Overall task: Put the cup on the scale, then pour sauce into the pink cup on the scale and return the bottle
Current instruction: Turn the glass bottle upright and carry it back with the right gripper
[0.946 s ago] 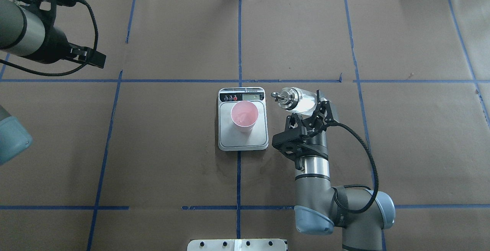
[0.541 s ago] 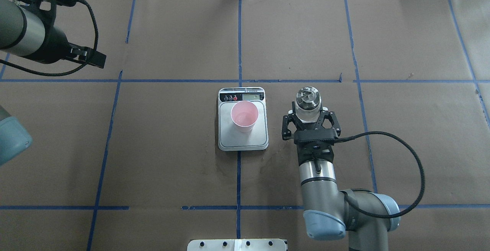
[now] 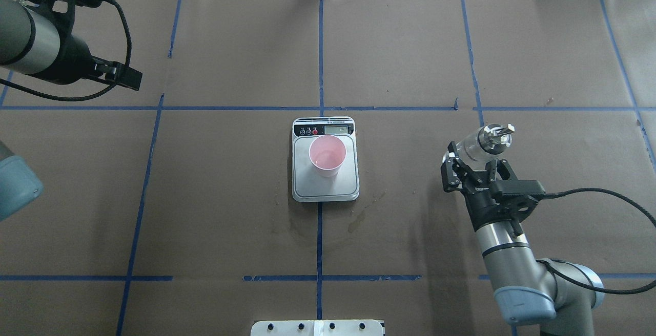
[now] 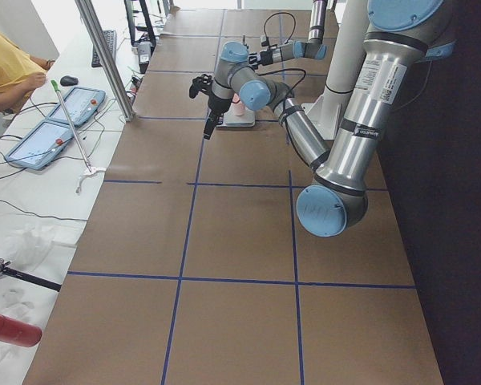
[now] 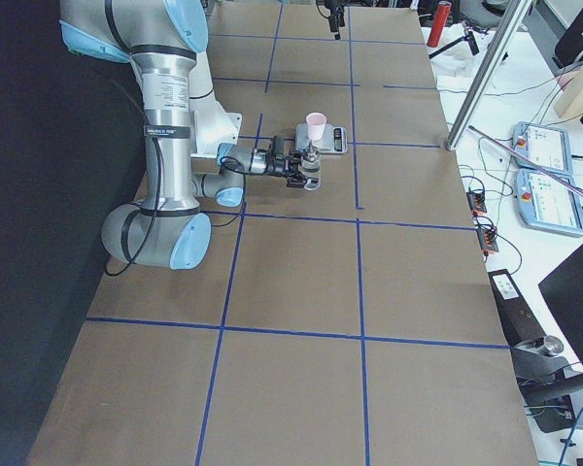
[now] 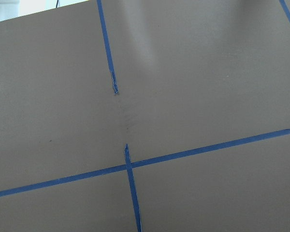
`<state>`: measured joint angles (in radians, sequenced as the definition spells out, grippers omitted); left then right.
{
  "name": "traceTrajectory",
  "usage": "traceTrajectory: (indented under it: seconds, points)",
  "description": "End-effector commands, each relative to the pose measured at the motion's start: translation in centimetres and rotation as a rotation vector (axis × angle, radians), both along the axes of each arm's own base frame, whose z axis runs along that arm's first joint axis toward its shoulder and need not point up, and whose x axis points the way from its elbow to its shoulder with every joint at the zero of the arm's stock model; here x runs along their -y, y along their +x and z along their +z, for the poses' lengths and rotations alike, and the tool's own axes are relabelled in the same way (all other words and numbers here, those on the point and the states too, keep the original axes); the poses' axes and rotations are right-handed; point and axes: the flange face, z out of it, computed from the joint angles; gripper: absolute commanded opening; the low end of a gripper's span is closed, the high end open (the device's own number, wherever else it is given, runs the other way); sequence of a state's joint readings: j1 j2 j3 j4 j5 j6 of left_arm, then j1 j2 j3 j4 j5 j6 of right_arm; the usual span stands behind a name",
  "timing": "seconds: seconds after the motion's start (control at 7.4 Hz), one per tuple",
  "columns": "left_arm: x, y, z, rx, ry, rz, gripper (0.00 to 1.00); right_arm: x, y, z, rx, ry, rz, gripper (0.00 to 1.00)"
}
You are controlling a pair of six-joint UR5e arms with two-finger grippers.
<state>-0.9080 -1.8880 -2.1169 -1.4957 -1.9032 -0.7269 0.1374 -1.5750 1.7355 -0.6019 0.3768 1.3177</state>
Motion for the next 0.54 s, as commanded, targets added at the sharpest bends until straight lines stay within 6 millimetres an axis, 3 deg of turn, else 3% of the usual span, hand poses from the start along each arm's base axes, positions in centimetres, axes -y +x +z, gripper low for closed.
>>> traceTrajectory:
  seconds: [0.0,0.27,0.41]
  points:
    - [0.0,0.0,-0.1,0.000,0.002,-0.002,1.00,-0.4,2.0,4.2,-0.004,-0.013,0.000,0.00]
    - [-0.1,-0.2,-0.2,-0.001,0.005,-0.003,1.00,-0.4,1.6,6.0,-0.012,-0.023,0.005,0.00]
    - [-0.3,-0.3,-0.5,-0.005,0.012,-0.004,1.00,-0.4,0.9,5.8,-0.005,-0.022,0.005,0.00]
